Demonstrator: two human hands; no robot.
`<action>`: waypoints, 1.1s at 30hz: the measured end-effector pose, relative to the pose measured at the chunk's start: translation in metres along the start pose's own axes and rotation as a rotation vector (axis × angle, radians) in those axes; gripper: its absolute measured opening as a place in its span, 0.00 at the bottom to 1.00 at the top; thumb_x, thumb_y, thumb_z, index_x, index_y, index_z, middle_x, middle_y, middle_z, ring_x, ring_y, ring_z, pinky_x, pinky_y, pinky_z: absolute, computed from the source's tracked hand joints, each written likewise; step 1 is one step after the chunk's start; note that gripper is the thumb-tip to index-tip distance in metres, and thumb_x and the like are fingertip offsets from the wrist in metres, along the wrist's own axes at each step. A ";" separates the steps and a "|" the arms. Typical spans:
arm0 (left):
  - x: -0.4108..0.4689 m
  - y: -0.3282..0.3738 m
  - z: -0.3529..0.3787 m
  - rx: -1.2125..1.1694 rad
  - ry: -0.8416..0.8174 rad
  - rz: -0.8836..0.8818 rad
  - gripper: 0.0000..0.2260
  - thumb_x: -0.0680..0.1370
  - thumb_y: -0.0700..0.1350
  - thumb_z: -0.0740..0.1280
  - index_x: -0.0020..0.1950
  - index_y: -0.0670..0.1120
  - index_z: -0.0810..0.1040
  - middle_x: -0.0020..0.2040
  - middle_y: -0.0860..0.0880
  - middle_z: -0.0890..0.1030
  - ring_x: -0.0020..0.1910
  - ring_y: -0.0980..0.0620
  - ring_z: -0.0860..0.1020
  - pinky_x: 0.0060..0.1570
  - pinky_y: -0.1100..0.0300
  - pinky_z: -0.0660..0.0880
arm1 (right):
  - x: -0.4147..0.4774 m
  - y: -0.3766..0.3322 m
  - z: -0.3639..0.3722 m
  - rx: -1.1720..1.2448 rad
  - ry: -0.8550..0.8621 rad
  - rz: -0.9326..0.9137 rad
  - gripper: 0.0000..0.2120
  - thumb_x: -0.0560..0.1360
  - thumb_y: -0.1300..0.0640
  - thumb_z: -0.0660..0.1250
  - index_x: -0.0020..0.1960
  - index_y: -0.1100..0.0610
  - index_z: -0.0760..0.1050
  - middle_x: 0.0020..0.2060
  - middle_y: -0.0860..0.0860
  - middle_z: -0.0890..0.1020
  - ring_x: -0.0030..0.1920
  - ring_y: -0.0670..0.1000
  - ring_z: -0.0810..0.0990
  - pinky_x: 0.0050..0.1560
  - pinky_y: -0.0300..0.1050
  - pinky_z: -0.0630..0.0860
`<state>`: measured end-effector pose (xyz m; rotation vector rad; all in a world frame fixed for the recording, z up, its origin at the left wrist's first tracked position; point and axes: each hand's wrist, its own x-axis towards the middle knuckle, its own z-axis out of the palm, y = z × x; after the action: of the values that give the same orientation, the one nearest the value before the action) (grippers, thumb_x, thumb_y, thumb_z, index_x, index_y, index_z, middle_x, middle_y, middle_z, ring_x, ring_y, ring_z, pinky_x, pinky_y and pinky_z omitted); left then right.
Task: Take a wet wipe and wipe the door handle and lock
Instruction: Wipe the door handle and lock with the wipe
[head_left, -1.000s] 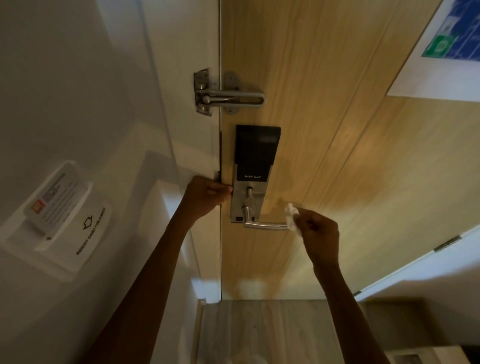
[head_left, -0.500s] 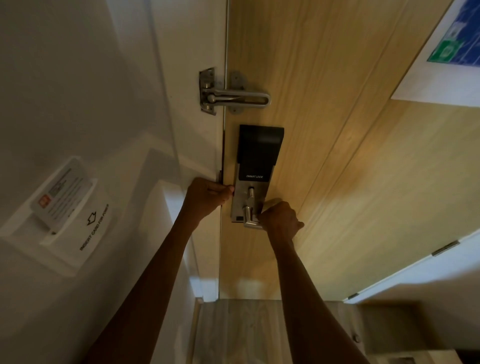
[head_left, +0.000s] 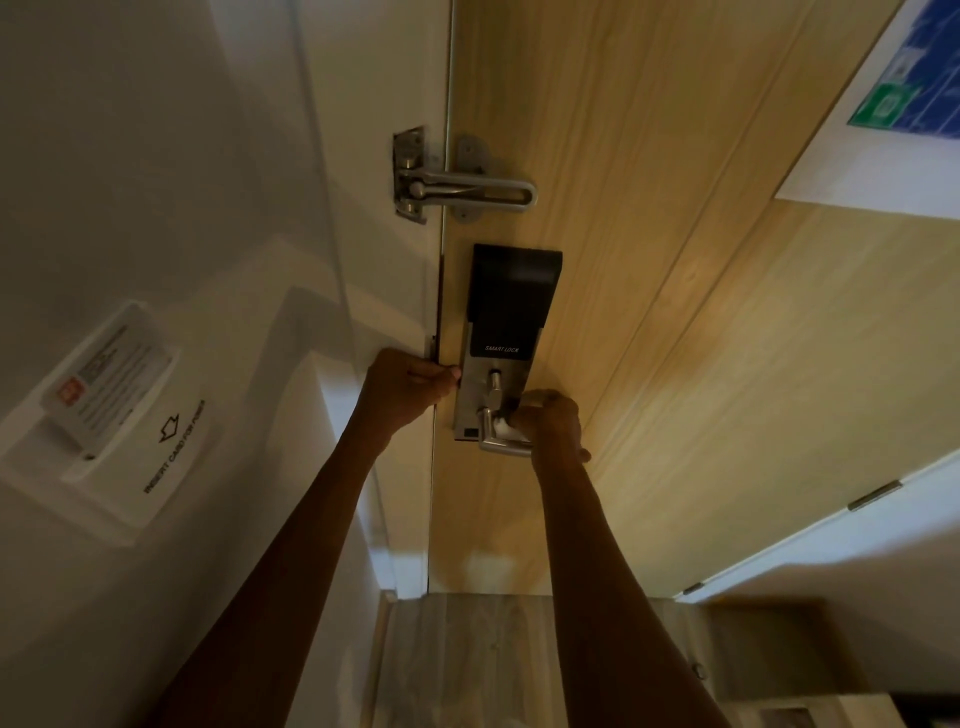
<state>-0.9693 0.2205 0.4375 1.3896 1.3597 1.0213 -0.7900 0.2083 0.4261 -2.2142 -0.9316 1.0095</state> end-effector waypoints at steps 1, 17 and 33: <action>0.000 0.001 0.000 -0.004 -0.003 -0.002 0.07 0.72 0.47 0.73 0.47 0.45 0.85 0.44 0.45 0.86 0.47 0.49 0.84 0.57 0.45 0.79 | 0.000 0.000 -0.001 0.015 -0.016 -0.021 0.30 0.65 0.51 0.77 0.63 0.58 0.71 0.56 0.53 0.80 0.59 0.58 0.76 0.63 0.57 0.65; -0.003 0.004 -0.002 -0.032 -0.016 -0.019 0.04 0.71 0.46 0.74 0.38 0.54 0.85 0.43 0.44 0.86 0.47 0.46 0.85 0.57 0.42 0.78 | -0.016 0.006 -0.045 0.661 0.183 -0.206 0.14 0.68 0.62 0.75 0.50 0.56 0.75 0.49 0.54 0.81 0.46 0.53 0.79 0.44 0.44 0.75; -0.003 0.005 -0.001 0.003 -0.015 0.018 0.07 0.72 0.45 0.73 0.36 0.57 0.85 0.42 0.45 0.86 0.45 0.47 0.85 0.55 0.43 0.79 | -0.018 0.028 -0.049 0.402 0.203 -0.658 0.09 0.72 0.65 0.72 0.50 0.57 0.79 0.48 0.48 0.84 0.46 0.44 0.83 0.47 0.39 0.81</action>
<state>-0.9689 0.2179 0.4422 1.4116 1.3400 1.0189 -0.7495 0.1684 0.4434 -1.4860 -1.1346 0.5799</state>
